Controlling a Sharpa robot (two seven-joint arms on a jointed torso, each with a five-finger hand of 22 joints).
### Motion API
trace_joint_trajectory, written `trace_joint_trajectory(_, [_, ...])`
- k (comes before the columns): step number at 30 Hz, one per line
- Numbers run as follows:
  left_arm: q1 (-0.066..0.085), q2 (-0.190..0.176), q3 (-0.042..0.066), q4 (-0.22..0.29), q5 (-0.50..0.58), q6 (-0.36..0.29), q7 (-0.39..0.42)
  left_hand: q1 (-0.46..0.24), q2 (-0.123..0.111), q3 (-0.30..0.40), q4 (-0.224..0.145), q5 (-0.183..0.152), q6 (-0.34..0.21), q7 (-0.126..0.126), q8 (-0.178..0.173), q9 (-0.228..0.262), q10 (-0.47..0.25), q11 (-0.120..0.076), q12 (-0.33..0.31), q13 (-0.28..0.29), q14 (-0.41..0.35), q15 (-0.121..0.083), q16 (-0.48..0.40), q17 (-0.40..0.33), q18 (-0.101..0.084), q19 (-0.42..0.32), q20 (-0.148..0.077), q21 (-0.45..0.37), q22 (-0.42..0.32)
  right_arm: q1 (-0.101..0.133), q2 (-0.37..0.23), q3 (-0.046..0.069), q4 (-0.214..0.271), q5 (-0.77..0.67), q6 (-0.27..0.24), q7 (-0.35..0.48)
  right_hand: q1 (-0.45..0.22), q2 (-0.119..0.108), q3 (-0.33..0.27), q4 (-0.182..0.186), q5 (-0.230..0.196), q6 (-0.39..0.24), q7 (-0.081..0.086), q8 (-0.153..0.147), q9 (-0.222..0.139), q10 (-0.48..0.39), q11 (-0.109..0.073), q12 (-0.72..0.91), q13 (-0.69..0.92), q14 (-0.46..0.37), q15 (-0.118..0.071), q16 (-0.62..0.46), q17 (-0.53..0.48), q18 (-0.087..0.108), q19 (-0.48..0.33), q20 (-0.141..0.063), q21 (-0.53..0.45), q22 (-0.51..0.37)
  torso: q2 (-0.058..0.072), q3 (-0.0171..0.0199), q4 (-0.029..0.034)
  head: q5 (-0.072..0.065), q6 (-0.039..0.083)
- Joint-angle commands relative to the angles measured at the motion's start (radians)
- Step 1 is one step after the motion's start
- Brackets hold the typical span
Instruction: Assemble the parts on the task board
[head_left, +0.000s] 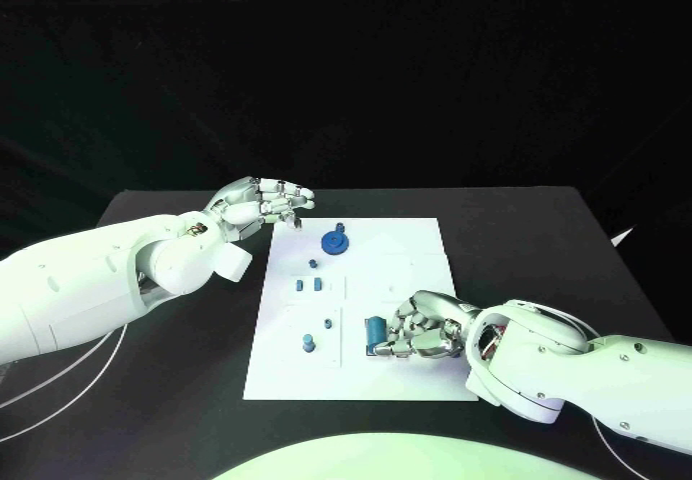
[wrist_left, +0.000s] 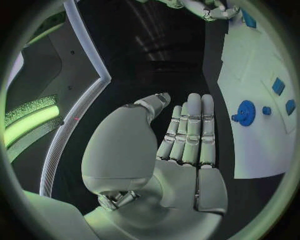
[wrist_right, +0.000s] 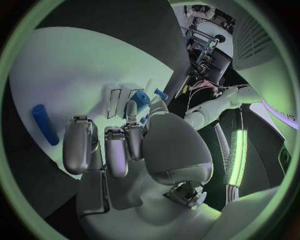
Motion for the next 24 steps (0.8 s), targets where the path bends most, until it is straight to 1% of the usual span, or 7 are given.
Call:
trace_joint_trajectory(1, [0.000, 0.001, 0.001, 0.008, 0.021, 0.015, 0.001, -0.002, 0.008, 0.000, 0.007, -0.001, -0.006, 0.007, 0.006, 0.001, -0.006, 0.002, 0.003, -0.001, -0.006, 0.002, -0.006, -0.001, 0.005, 0.008, 0.001, -0.004, -0.001, -0.001, 0.005, 0.000, -0.009, -0.001, 0.031, -0.030, 0.027, 0.016, 0.009, 0.002, 0.002, -0.001, -0.004, -0.005, -0.002, 0.008, -0.005, -0.007, 0.089, 0.084, -0.006, 0.000, 0.174, -0.003, 0.026, -0.007, 0.006, 0.197, 0.001, 0.0003, 0.0001, 0.001, 0.000])
trace_joint_trajectory(4, [0.000, 0.000, 0.001, 0.011, 0.024, 0.014, 0.000, -0.003, 0.010, 0.000, 0.008, 0.000, -0.006, 0.007, 0.006, 0.001, -0.006, 0.002, 0.004, -0.001, -0.006, 0.002, -0.006, -0.001, 0.005, 0.008, 0.001, -0.004, -0.001, -0.001, 0.008, 0.000, -0.016, -0.001, 0.027, -0.041, 0.030, 0.021, 0.011, 0.003, 0.003, 0.000, -0.004, -0.006, -0.002, 0.008, -0.005, -0.007, 0.089, 0.084, -0.006, 0.000, 0.174, -0.003, 0.026, -0.007, 0.005, 0.197, 0.000, 0.0008, -0.0008, 0.002, -0.002])
trace_joint_trajectory(7, [0.000, -0.001, 0.001, 0.017, 0.027, 0.014, 0.000, -0.004, 0.012, 0.001, 0.010, 0.000, -0.006, 0.007, 0.006, 0.001, -0.007, 0.002, 0.004, -0.001, -0.006, 0.002, -0.006, -0.001, 0.005, 0.008, 0.002, -0.005, -0.002, -0.001, 0.007, 0.000, -0.021, -0.002, 0.022, -0.045, 0.026, 0.034, 0.013, 0.006, 0.008, 0.003, -0.004, -0.007, -0.004, 0.009, -0.005, -0.006, 0.090, 0.084, -0.007, 0.000, 0.174, -0.004, 0.027, -0.007, 0.008, 0.198, -0.001, 0.0008, -0.0018, 0.003, -0.002])
trace_joint_trajectory(12, [0.000, -0.002, 0.000, 0.026, 0.030, 0.016, -0.001, -0.004, 0.012, 0.001, 0.010, 0.000, -0.006, 0.007, 0.006, 0.001, -0.007, 0.002, 0.004, -0.001, -0.006, 0.002, -0.006, -0.001, 0.005, 0.008, 0.002, -0.005, -0.002, -0.001, 0.005, 0.000, -0.024, 0.001, 0.021, -0.037, 0.023, 0.037, 0.013, 0.006, 0.011, 0.005, -0.004, -0.007, -0.004, 0.011, -0.005, -0.004, 0.092, 0.085, -0.007, 0.002, 0.177, -0.004, 0.028, -0.007, 0.012, 0.199, -0.001, 0.0008, -0.0018, 0.003, -0.002])
trace_joint_trajectory(14, [0.000, -0.002, -0.001, 0.029, 0.030, 0.015, 0.000, -0.004, 0.012, 0.001, 0.010, 0.000, -0.006, 0.007, 0.006, 0.001, -0.007, 0.002, 0.004, -0.001, -0.006, 0.002, -0.006, -0.001, 0.005, 0.008, 0.002, -0.005, -0.002, -0.001, 0.004, 0.000, -0.023, 0.006, 0.035, -0.017, 0.022, 0.038, 0.012, 0.006, 0.012, 0.005, -0.004, -0.007, -0.004, 0.012, -0.005, -0.002, 0.094, 0.085, -0.007, 0.002, 0.179, -0.005, 0.029, -0.007, 0.015, 0.200, -0.001, 0.0010, -0.0018, 0.004, -0.004])
trace_joint_trajectory(19, [0.000, -0.002, -0.001, 0.031, 0.031, 0.015, 0.001, -0.005, 0.013, 0.001, 0.012, 0.000, -0.006, 0.007, 0.006, 0.001, -0.007, 0.002, 0.004, -0.001, -0.006, 0.002, -0.006, -0.001, 0.005, 0.009, 0.002, -0.006, -0.003, -0.001, 0.004, 0.000, -0.018, 0.018, 0.065, 0.008, 0.022, 0.019, 0.000, 0.004, 0.011, 0.006, -0.004, -0.010, -0.006, 0.014, -0.005, 0.000, 0.097, 0.085, -0.007, 0.002, 0.179, -0.005, 0.029, -0.008, 0.014, 0.199, -0.001, 0.0013, -0.0022, 0.003, -0.004])
trace_joint_trajectory(24, [0.000, -0.003, -0.002, 0.032, 0.031, 0.015, 0.001, -0.005, 0.013, 0.001, 0.012, 0.000, -0.006, 0.007, 0.006, 0.001, -0.007, 0.002, 0.004, -0.001, -0.006, 0.002, -0.006, -0.001, 0.005, 0.009, 0.002, -0.006, -0.003, -0.001, 0.002, 0.000, -0.017, 0.021, 0.081, 0.013, 0.027, 0.012, -0.004, 0.001, 0.006, 0.007, -0.005, -0.010, -0.006, 0.014, -0.006, -0.001, 0.097, 0.085, -0.007, 0.003, 0.180, -0.005, 0.029, -0.008, 0.015, 0.199, 0.000, 0.0005, -0.0011, 0.004, -0.003])
